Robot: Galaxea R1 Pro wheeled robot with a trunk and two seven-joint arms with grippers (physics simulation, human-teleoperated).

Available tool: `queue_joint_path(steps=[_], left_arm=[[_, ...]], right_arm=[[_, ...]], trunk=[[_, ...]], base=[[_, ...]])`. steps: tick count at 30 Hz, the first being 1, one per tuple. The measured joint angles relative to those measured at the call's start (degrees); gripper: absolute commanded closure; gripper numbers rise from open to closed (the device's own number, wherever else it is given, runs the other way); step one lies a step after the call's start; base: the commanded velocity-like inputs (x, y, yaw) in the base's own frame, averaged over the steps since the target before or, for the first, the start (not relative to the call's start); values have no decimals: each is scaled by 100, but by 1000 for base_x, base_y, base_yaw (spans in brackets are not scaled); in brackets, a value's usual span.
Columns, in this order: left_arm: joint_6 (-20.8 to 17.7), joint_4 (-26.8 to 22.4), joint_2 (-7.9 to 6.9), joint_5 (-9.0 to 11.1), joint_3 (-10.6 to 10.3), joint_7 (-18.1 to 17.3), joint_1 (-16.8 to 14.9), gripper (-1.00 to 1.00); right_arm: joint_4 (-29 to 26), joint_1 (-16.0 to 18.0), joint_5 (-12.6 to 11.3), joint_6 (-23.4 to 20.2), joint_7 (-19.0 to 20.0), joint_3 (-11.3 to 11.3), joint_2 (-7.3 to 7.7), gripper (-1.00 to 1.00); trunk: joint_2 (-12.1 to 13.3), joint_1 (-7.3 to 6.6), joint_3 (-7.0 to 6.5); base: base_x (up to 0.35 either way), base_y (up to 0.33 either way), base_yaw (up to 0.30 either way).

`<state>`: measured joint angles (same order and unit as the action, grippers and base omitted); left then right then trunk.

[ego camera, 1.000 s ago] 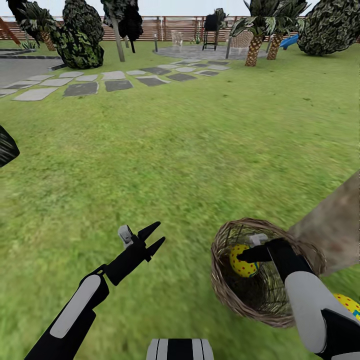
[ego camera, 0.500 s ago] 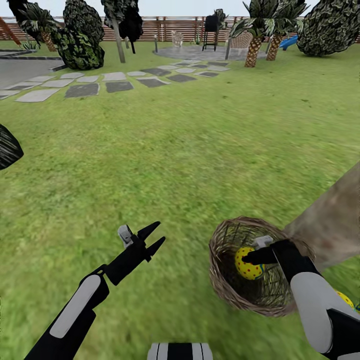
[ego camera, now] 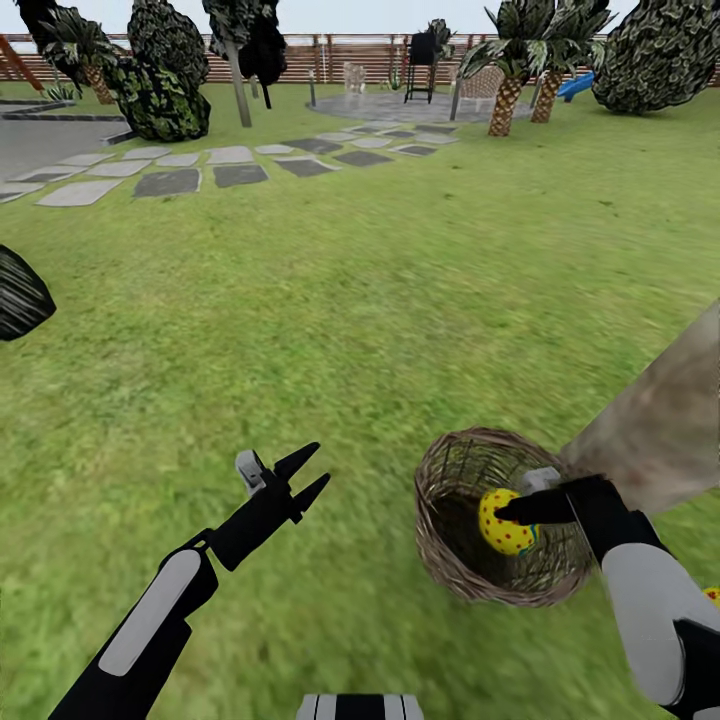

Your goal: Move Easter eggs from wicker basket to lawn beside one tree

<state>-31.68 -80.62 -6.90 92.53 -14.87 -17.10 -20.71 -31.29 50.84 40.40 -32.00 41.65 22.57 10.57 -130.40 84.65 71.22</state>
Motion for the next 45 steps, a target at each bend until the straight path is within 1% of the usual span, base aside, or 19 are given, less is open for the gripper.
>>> queue_joint_path(steps=[1, 3, 6, 7, 9, 10, 12, 15, 19, 23, 26, 32, 34, 38, 40, 43, 45], left_arm=[[2, 0, 0, 0, 0, -2, 0, -100], [3, 0, 0, 0, 0, -7, 0, -100], [3, 0, 0, -1, 0, -8, 0, -100], [3, 0, 0, -1, 0, -9, 0, -100], [4, 0, 0, -2, 0, -9, 0, -100], [4, 0, 0, -2, 0, -9, 0, -100], [4, 0, 0, -2, 0, -16, 0, -100], [4, 0, 0, -2, 0, -17, 0, -100], [4, 0, 0, -2, 0, -21, 0, -100], [4, 0, 0, 0, 0, -26, 15, -100], [4, 0, -1, 3, 0, -27, 34, -100], [4, 0, 0, 9, 0, -27, 52, -100], [4, 0, 0, 15, 0, -26, 68, -100], [4, 0, 0, 8, 0, -27, 70, -100], [4, 0, 0, 7, 0, -27, 70, -100], [4, 0, 0, 7, 0, -27, 70, -100], [4, 0, 0, 7, 0, -26, 70, -100]], right_arm=[[-64, 0, 2, 1, 179, 3, 40, 100], [-135, 0, 7, 1, 343, 19, 129, 100], [-149, 0, -8, -3, 413, 30, 188, 100], [-150, 0, -14, -5, 585, 31, 199, 100], [-151, -1, -1, 5, 1014, 31, 247, 100], [-151, -2, 0, 4, 1151, 32, 268, 100], [-151, -2, -1, 13, 1291, 31, 312, 100], [-152, -1, -3, 17, 1333, 31, 326, 100], [-152, -2, -6, 15, 1343, 32, 328, 100], [-155, -1, -3, 21, 1349, 31, 328, 100], [-159, 0, -4, 24, 1618, 31, 341, 100], [-160, 0, -1, 28, 1684, 44, 357, 100], [-161, -2, -3, 31, 1687, 172, 363, 100], [-182, 0, -2, 36, 1690, 307, 365, 100], [-348, -1, -8, 25, 1713, 380, 363, 100], [-534, -1, -12, 25, 1930, 422, 364, 100], [-574, -1, -6, 35, 2208, 587, 369, 100]], trunk=[[40, -22, -18], [120, -66, -54], [241, -132, -108], [281, -154, -125], [282, -154, -126], [282, -154, -126], [282, -154, -126], [282, -154, -126], [283, -151, -126], [282, -154, -126], [282, -154, -126], [282, -153, -126], [282, -154, -126], [282, -154, -126], [282, -154, -126], [282, -154, -126], [282, -154, -126]], base=[[0, 0, 0], [0, 0, 0], [0, 0, 0], [0, 0, 0], [0, 0, 0], [0, 0, 0], [0, 0, 0], [-15, 0, 0], [-274, 0, 0], [-65, 0, 0], [-5, 0, 0], [-174, 0, 0], [-8, 0, 0], [-1, 0, 0], [0, 0, 0], [0, 0, 0], [0, 0, 0]])
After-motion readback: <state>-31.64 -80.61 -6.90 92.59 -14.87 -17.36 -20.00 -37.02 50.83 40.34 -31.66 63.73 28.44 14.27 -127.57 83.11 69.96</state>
